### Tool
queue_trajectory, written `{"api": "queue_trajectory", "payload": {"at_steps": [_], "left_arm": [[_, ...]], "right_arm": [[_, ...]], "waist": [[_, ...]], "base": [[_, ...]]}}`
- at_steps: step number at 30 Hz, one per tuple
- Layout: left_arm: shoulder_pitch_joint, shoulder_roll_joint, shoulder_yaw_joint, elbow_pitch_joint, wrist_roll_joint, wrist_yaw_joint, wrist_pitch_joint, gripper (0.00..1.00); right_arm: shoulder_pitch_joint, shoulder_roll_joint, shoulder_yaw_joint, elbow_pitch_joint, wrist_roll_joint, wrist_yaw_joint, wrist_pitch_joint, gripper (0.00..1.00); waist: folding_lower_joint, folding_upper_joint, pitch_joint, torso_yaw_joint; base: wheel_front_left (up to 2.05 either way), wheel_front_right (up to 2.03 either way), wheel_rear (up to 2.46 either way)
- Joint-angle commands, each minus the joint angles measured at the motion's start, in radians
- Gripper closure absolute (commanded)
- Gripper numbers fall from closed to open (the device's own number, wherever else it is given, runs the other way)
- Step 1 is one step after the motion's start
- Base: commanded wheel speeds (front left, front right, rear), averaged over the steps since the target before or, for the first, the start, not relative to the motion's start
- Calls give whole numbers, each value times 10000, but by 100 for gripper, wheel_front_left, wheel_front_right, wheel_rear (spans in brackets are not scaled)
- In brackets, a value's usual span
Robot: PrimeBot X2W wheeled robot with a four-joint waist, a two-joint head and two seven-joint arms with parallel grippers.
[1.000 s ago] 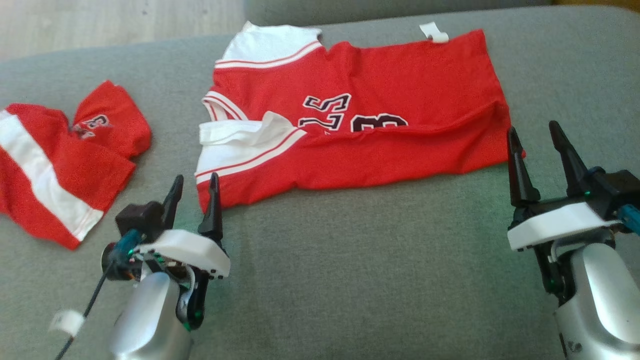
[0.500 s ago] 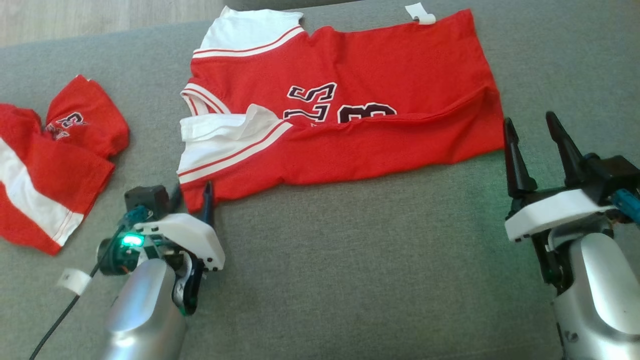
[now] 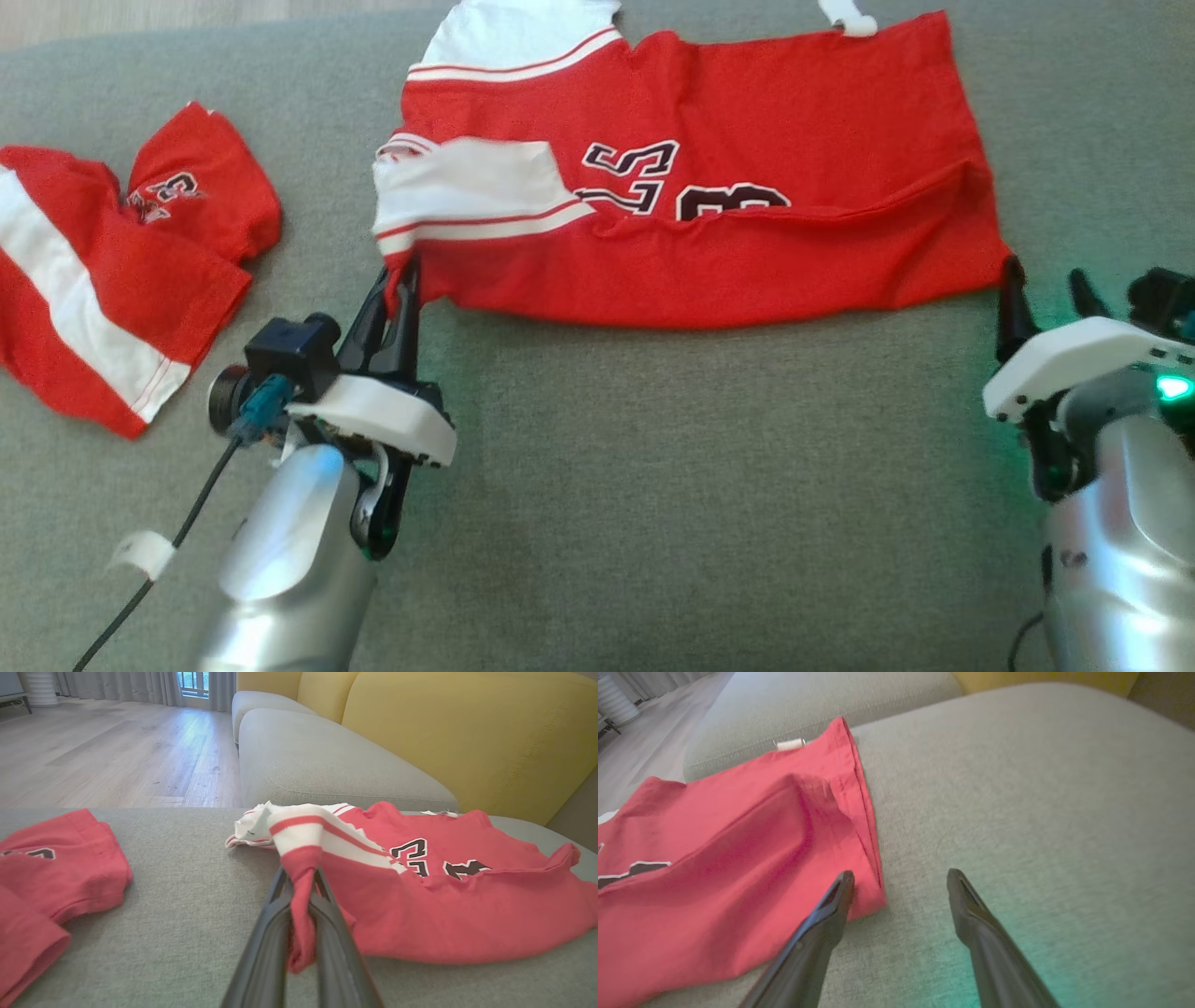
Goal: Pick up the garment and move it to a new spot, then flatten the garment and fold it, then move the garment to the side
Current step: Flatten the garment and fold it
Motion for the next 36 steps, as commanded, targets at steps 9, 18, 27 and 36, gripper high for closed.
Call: {"api": "queue_trajectory", "payload": {"at_steps": [9,18,27,36], "left_arm": [[-470,244,10,-665,126,3,-92,100],[-286,447,96,-408,19,121,-187,100],[286,755,511,-402,-352,310,-343,100],[1230,905,410,-714,-492,403,-97,100]], "right_arm": [[-1649,58,403,2409,440,-7,-408,0],[-2260,59,918,3659,346,-7,-1476,100],[-2158,60,757,3283,-39,-7,-1942,100],[-782,56,501,1770,-301,-7,-935,100]], "waist": [[-1,0,484,219],[-1,0,333,137],[-1,0,-480,-230],[-1,0,-1456,-353]], "base": [[0,0,0],[0,0,0],[0,0,0],[0,0,0]]}}
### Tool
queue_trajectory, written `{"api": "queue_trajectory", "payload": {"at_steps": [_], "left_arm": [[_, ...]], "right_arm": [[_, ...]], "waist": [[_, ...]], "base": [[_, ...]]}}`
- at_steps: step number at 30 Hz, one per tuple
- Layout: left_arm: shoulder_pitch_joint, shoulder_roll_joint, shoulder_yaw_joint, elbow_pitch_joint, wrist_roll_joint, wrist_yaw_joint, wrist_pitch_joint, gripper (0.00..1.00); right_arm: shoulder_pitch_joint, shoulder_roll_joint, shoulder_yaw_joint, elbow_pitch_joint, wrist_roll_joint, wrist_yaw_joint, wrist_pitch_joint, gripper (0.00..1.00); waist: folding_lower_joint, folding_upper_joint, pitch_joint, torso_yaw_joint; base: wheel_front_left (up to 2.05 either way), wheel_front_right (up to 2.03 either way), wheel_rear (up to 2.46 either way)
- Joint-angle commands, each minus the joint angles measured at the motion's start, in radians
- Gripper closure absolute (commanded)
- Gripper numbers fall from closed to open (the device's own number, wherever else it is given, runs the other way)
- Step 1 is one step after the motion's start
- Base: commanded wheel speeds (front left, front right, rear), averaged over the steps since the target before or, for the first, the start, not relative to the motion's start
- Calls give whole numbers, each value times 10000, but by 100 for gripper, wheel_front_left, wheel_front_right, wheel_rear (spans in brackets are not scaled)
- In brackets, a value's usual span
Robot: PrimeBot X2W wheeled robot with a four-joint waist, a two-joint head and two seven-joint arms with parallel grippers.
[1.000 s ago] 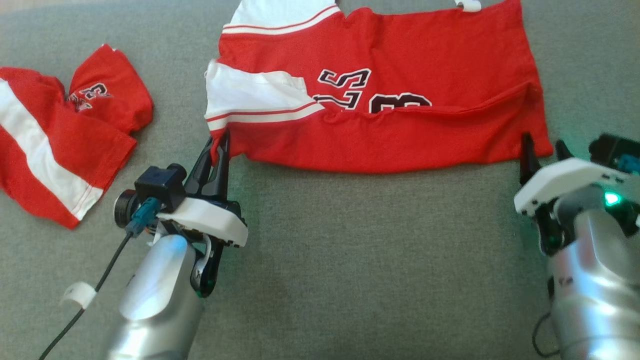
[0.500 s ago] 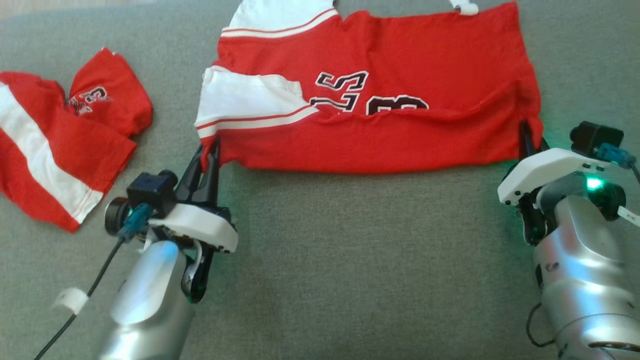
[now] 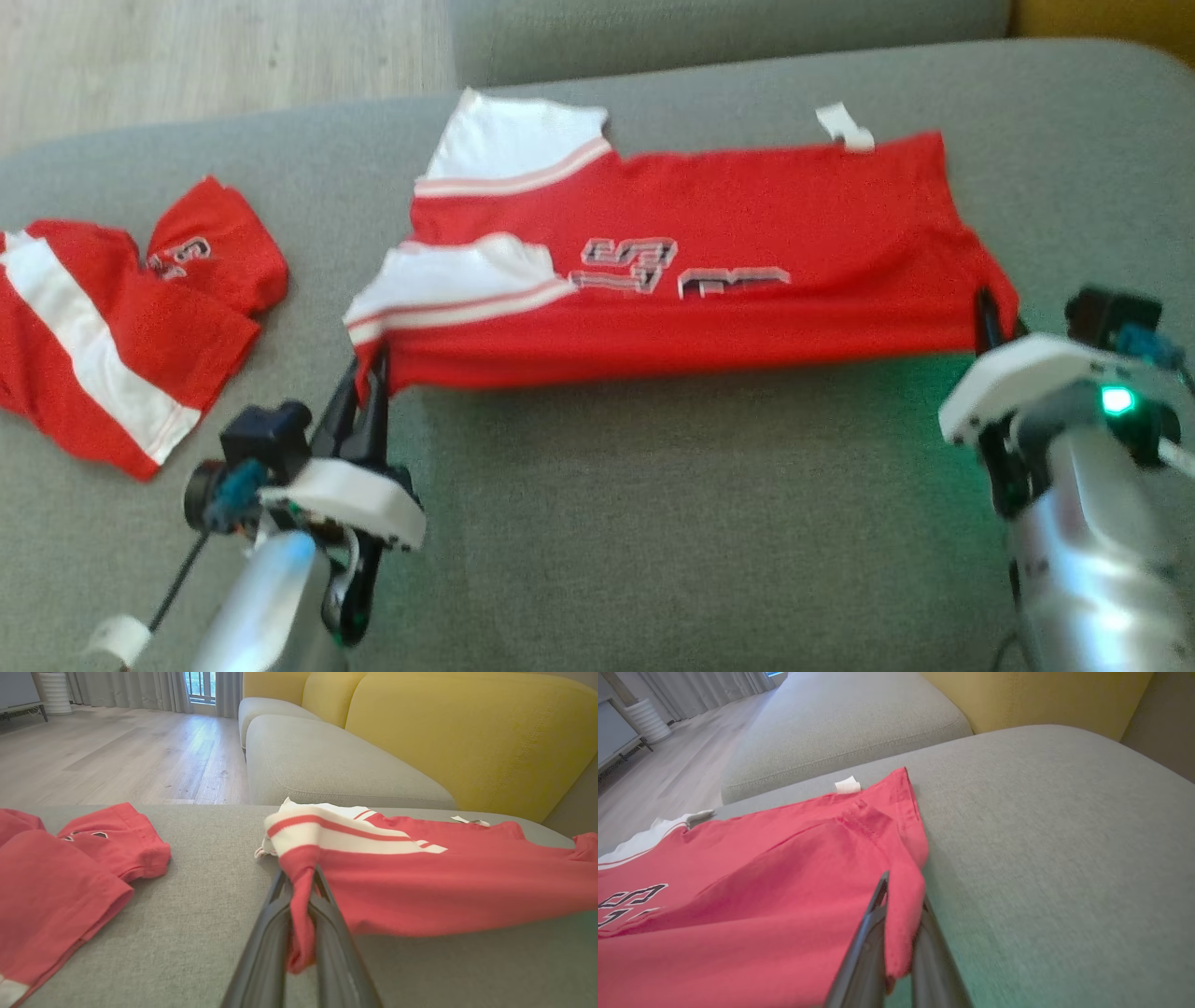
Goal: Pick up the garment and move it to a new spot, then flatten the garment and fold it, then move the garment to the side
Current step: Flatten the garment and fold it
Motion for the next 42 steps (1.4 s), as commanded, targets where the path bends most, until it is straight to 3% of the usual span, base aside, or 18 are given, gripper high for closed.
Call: {"api": "queue_trajectory", "payload": {"at_steps": [1,11,17,18,19,20,28,34,38,42], "left_arm": [[-19,374,357,-390,-95,126,26,100],[1375,421,-128,-1190,-197,188,901,100],[1845,418,-456,-1477,-207,200,1418,100],[1866,403,-488,-1506,-199,221,1439,100],[1880,397,-541,-1531,-169,257,1447,34],[1875,405,-552,-1538,-150,283,1431,0],[1626,424,-308,-1876,-103,536,691,0],[1078,496,-86,-2379,-73,491,-27,0],[281,644,-11,-2684,-139,215,18,0],[-1209,1015,-163,-2699,-218,-303,821,0]], "right_arm": [[170,-7,96,-664,-81,-7,161,100],[2847,-5,-6,-3395,647,-7,1889,100],[3856,-4,-42,-4416,1013,-7,2539,100],[3926,-4,-36,-4513,1053,-7,2594,79],[4014,-4,-17,-4693,1116,-7,2632,0],[4036,-4,4,-4790,1156,-7,2610,0],[3708,-3,-142,-5643,1075,-7,1734,0],[3157,-3,-114,-6110,934,-7,989,0],[2617,-3,-49,-6258,787,-7,772,0],[1865,-3,122,-6327,638,-7,762,0]], "waist": [[1,0,-284,-45],[1,0,-996,-85],[1,0,-1100,-165],[1,0,-1096,-179],[1,0,-1084,-208],[1,0,-1070,-223],[1,0,-830,-327],[1,0,-410,-346],[1,0,78,-405],[1,0,757,-642]], "base": [[0,0,0],[0,0,0],[0,0,0],[0,0,0],[0,0,0],[0,0,0],[0,0,0],[0,0,0],[0,0,0],[0,0,0]]}}
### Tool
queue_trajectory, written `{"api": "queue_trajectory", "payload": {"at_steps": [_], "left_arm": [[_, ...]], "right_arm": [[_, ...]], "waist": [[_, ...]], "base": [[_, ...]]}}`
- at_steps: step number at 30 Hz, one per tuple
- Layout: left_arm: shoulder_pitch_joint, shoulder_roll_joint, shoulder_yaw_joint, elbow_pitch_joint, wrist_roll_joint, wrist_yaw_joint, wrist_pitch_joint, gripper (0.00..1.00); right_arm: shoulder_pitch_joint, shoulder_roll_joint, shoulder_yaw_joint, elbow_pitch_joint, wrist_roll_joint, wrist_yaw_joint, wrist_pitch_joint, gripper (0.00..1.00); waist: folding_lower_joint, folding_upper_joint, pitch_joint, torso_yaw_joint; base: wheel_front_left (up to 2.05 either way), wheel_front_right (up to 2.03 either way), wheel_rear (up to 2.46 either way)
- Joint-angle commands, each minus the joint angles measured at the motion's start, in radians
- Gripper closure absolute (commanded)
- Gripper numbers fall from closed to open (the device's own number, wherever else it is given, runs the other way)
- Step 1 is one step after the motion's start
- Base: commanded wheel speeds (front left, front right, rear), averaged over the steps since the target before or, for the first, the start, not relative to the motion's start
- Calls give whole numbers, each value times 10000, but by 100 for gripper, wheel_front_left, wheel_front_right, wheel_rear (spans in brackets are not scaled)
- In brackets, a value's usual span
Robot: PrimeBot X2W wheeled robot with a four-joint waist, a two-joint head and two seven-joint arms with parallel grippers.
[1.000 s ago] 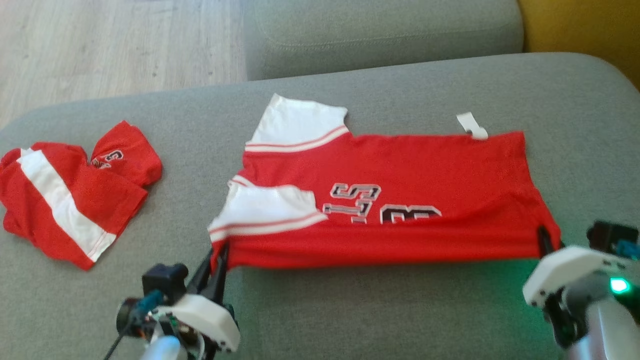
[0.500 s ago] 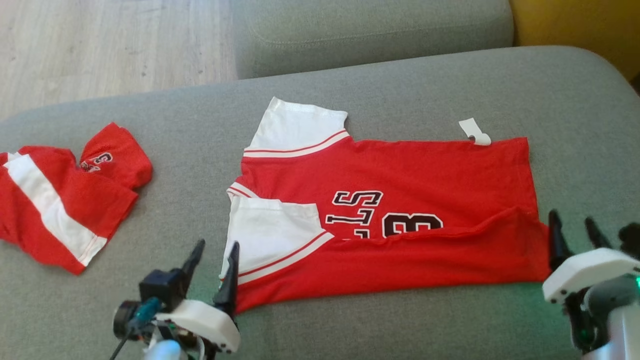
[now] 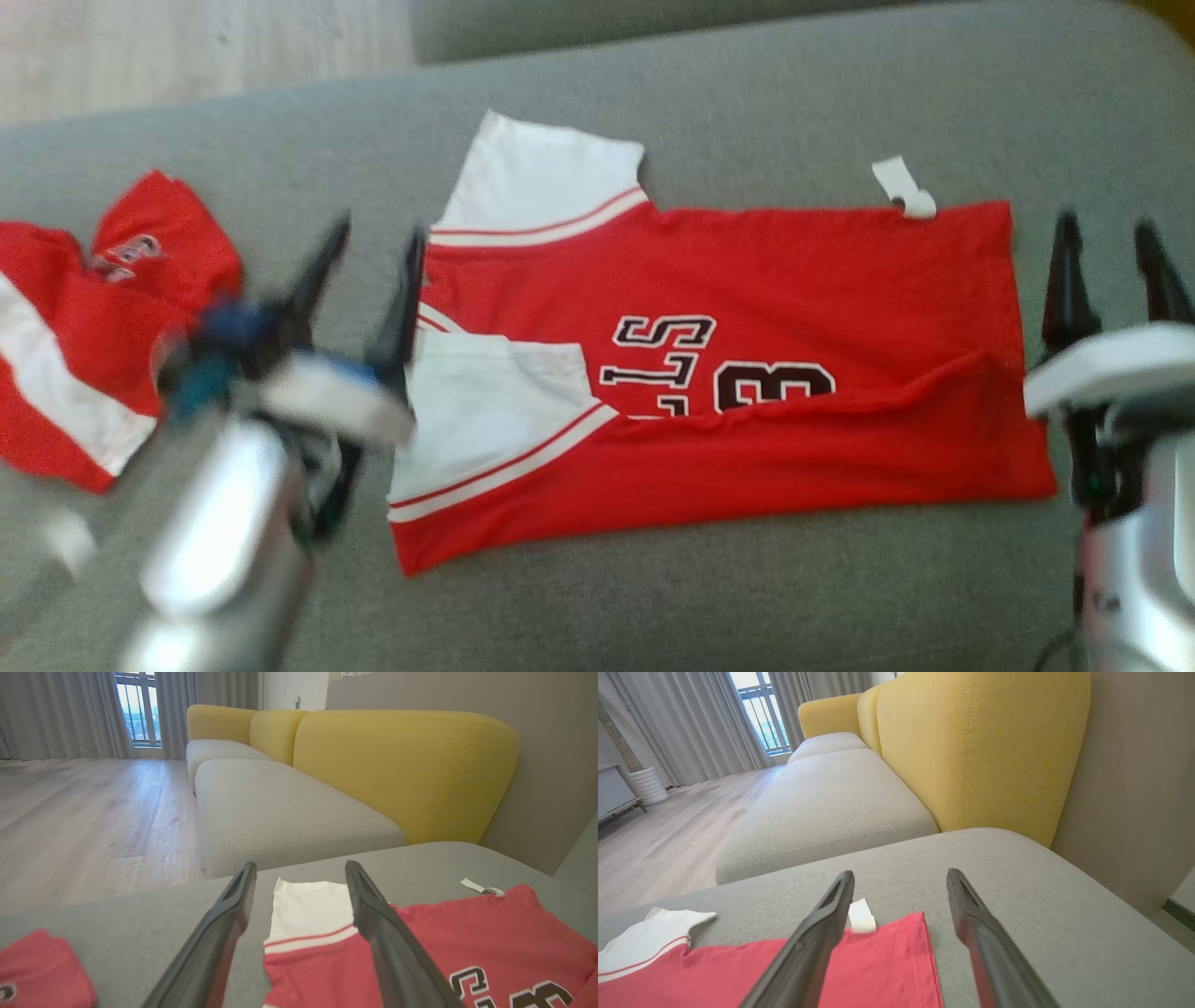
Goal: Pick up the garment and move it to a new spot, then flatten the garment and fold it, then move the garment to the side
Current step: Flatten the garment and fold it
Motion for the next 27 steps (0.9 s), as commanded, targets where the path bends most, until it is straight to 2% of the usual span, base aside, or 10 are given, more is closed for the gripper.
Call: {"api": "queue_trajectory", "payload": {"at_steps": [1,5,10,14,21,27], "left_arm": [[-1299,466,244,-267,-78,-180,402,0],[-3438,1084,-230,412,-665,-501,2013,0],[-5752,2147,-1604,1407,-2025,-539,4195,0],[-6888,2839,-2533,2117,-2951,-542,5154,0],[-7697,3349,-3637,3082,-4020,-543,5896,0],[-8186,3530,-4344,3691,-4297,-543,5896,0]], "right_arm": [[-764,-68,354,-420,-120,-7,-71,0],[-1701,-68,618,-410,-274,-7,-82,0],[-2765,-68,1124,-229,-296,-7,-172,0],[-3329,-68,1465,-44,-106,-7,-308,0],[-3777,-68,1909,307,326,-7,-661,0],[-3969,-68,2011,549,433,-7,-895,0]], "waist": [[-2,0,621,-292],[-2,0,1402,-719],[-2,0,2215,-1345],[-2,0,2688,-1748],[-2,0,3246,-2376],[-2,0,3602,-2643]], "base": [[0,0,0],[0,0,0],[0,0,0],[0,0,0],[0,0,0],[0,0,0]]}}
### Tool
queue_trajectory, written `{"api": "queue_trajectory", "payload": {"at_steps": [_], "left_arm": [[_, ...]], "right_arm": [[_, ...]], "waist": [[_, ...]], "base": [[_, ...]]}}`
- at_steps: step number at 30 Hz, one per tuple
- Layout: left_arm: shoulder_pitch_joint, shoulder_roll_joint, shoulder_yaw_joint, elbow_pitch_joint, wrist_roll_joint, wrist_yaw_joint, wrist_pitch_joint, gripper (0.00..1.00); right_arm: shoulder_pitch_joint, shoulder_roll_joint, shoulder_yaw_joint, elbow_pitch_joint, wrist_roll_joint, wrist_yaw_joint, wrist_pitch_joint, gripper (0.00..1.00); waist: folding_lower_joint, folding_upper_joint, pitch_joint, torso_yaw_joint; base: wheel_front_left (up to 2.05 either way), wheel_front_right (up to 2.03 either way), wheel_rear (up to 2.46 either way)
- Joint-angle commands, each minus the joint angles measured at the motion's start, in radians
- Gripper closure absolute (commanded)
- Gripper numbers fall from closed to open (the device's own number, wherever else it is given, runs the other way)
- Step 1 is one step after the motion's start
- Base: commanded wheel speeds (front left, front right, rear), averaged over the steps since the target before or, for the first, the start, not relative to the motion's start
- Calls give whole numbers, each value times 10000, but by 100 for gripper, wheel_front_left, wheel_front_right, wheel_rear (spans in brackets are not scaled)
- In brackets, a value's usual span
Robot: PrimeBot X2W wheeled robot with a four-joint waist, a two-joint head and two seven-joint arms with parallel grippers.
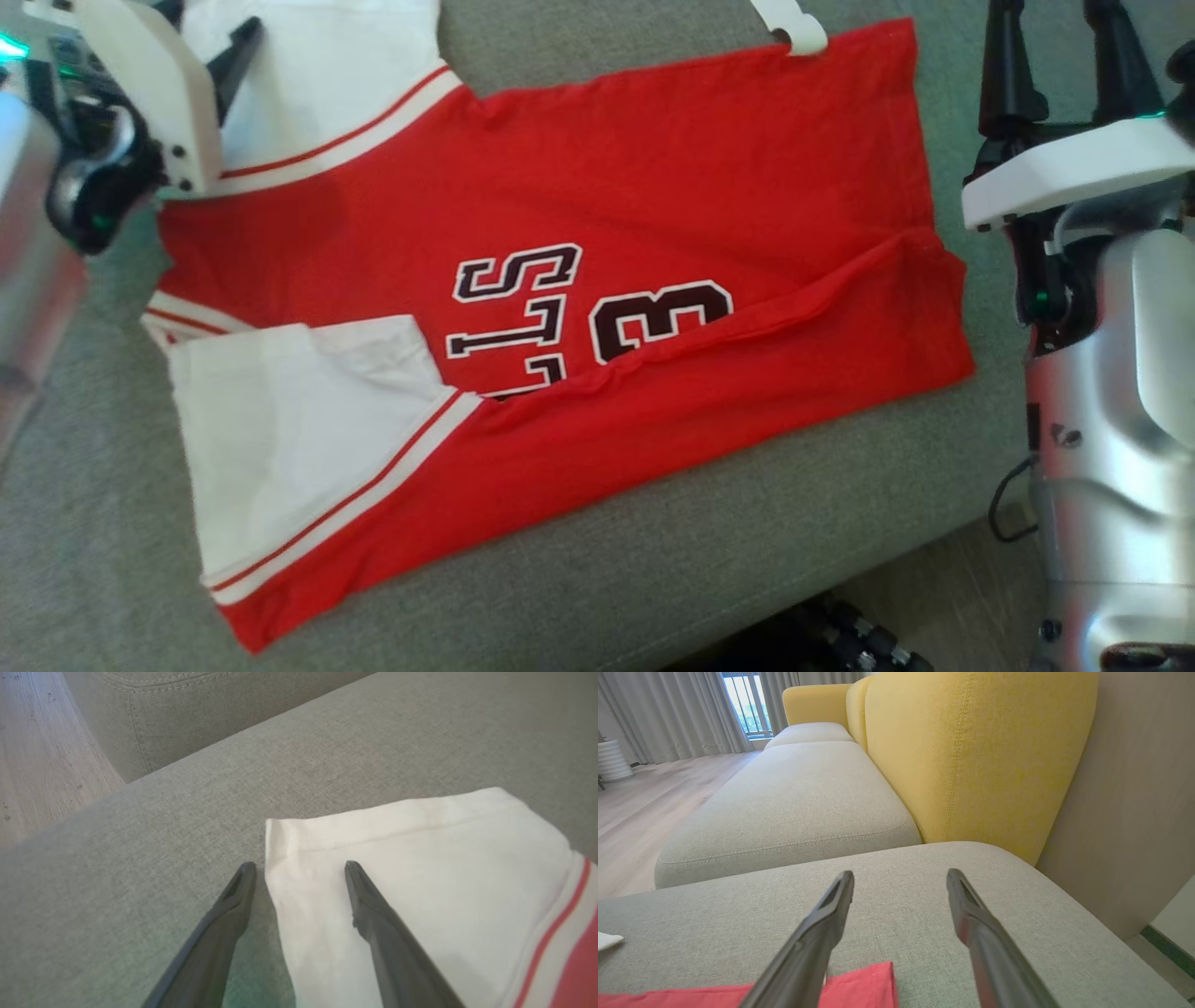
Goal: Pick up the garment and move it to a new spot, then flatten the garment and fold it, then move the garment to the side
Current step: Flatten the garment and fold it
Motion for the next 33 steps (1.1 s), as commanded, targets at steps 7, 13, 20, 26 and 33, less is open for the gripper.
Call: {"api": "queue_trajectory", "payload": {"at_steps": [7,13,20,26,33], "left_arm": [[-988,693,-258,411,-240,16,-138,0],[-944,593,-1004,148,-1229,16,453,100],[-1031,591,-1310,-512,-1866,16,-912,100],[-943,417,-1507,-966,-1798,16,-3052,100],[-652,315,-1842,-1763,-1623,16,-4393,100]], "right_arm": [[-429,-37,220,-240,144,-7,-205,0],[-498,-37,165,-110,7,-7,-200,0],[-581,-37,-234,46,-550,-7,57,0],[-599,-191,-238,374,-1092,-7,579,0],[-541,-1064,-38,1368,-1133,-7,1674,0]], "waist": [[-1,1,293,-262],[-1,1,244,-201],[-1,1,-159,308],[-1,1,-825,1055],[-1,1,-1375,2074]], "base": [[0,0,0],[0,0,0],[0,0,0],[0,0,0],[0,0,0]]}}
